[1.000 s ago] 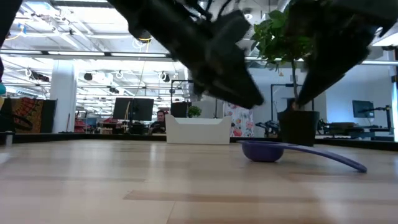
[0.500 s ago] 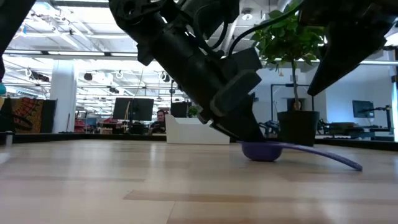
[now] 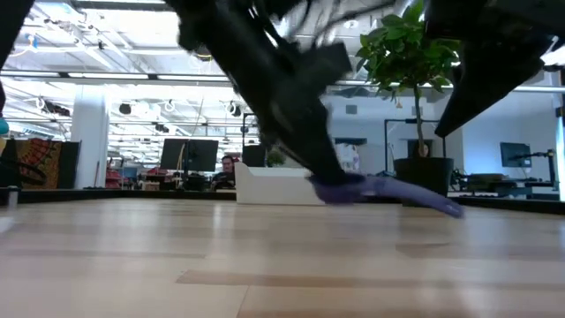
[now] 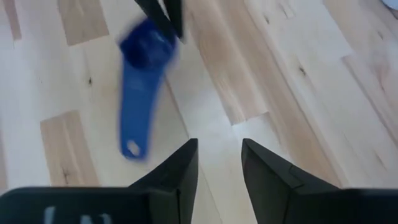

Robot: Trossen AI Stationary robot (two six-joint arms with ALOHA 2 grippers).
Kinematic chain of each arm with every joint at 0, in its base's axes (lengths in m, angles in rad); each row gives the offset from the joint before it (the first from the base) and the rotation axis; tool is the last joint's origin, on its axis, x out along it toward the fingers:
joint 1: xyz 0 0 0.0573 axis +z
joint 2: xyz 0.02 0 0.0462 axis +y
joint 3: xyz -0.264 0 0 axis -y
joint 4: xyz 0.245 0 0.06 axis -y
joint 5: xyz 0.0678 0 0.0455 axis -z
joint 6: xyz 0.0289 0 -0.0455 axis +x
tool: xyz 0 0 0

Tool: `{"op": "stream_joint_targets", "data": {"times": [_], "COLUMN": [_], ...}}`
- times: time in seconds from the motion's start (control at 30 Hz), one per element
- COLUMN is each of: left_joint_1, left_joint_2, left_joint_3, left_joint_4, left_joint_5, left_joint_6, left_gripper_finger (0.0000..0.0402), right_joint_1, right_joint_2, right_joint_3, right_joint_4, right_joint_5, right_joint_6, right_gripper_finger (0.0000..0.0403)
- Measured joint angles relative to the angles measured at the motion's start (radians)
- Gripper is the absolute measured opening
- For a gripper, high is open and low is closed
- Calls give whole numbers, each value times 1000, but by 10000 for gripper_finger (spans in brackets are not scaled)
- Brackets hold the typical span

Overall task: Nest measuring cups in basket
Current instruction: Stack the dark purple measuring cup into the light blue measuring cup

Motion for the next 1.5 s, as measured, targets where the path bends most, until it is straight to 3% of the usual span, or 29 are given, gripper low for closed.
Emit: {"op": "stream_joint_targets", "data": {"times": [0.1, 0.2, 0.37, 0.73, 0.97, 1.13, 1.5], "left_joint_1": [-41, -106, -266, -565, -623, -638, -639], "left_joint_2": [-99, -192, -310, -381, -376, -374, -374], "left_joint_3": [0, 1, 0, 0, -51, -107, -119], "left_joint_4": [-209, -410, -627, -852, -866, -840, -757], "left_joint_5": [3, 81, 103, -117, -145, -95, -18], "left_joint_6": [-54, -144, -365, -827, -962, -1023, -968], "left_gripper_finger": [4, 5, 3, 5, 6, 6, 6], "right_joint_1": [-12, -28, -47, -57, -59, -60, -117], "right_joint_2": [0, 0, 1, 1, 1, 1, 1], "right_joint_3": [-15, -35, -45, -45, -45, -45, -45], "right_joint_4": [24, 50, 86, 127, 137, 143, 145], "right_joint_5": [18, 21, 21, -2, -22, -32, -83], "right_joint_6": [-3, -4, -4, -15, -24, -38, -66], "right_gripper_finger": [143, 140, 138, 134, 134, 134, 139]}}
